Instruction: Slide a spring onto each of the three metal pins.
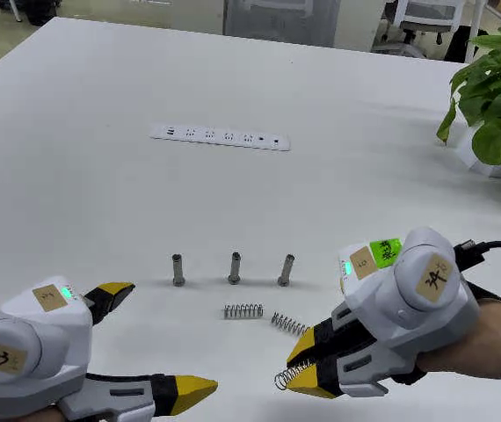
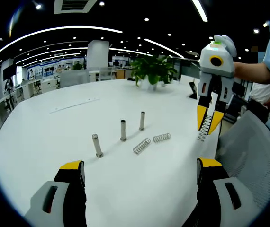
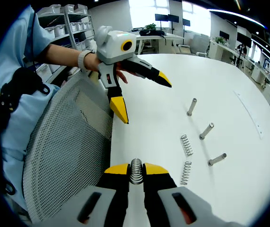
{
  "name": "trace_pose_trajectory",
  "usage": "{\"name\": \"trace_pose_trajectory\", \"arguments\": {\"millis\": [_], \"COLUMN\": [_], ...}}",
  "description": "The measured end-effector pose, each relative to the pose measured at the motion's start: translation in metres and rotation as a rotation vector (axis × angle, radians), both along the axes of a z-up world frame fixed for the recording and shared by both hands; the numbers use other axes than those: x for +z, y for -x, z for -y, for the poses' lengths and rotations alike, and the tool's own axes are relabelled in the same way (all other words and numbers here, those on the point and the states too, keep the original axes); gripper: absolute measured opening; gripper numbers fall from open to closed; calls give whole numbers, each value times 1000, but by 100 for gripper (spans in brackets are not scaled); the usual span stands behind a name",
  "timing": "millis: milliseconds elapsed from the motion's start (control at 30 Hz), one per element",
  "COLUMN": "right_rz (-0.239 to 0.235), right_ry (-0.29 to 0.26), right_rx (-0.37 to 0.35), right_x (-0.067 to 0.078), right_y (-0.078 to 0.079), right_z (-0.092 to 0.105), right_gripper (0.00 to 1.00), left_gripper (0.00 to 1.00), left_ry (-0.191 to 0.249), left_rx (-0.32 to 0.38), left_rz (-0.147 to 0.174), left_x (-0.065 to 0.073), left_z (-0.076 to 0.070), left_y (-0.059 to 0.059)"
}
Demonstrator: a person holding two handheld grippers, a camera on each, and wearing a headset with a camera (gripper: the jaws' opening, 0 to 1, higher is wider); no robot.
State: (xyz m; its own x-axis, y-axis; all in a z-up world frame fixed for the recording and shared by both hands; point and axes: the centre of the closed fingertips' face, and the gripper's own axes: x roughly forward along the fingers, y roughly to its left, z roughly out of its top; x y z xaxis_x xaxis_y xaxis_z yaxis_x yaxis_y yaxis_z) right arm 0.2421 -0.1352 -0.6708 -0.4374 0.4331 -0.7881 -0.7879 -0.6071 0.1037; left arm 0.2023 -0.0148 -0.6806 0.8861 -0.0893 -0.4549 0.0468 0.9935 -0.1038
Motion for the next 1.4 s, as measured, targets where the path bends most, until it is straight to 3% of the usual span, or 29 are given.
{"name": "trace_pose_trajectory", "arguments": {"millis": [300,633,1400], "right_rz": [33,87,248], "right_ry": [9,14,23], "right_rx": [40,93,252], "right_x": [4,14,28], "right_y": [-7,-18,-33], "right_z": [-14,-42,-135], "right_gripper": [12,12,12], "left_gripper": [100,100,100], "left_ry": [-9,-30,-22], "left_rx": [28,24,27], "left_rz": [-4,-8,-36], "left_x": [0,2,-14], "left_z": [-6,-12,-20], "left_y": [5,7,15]}}
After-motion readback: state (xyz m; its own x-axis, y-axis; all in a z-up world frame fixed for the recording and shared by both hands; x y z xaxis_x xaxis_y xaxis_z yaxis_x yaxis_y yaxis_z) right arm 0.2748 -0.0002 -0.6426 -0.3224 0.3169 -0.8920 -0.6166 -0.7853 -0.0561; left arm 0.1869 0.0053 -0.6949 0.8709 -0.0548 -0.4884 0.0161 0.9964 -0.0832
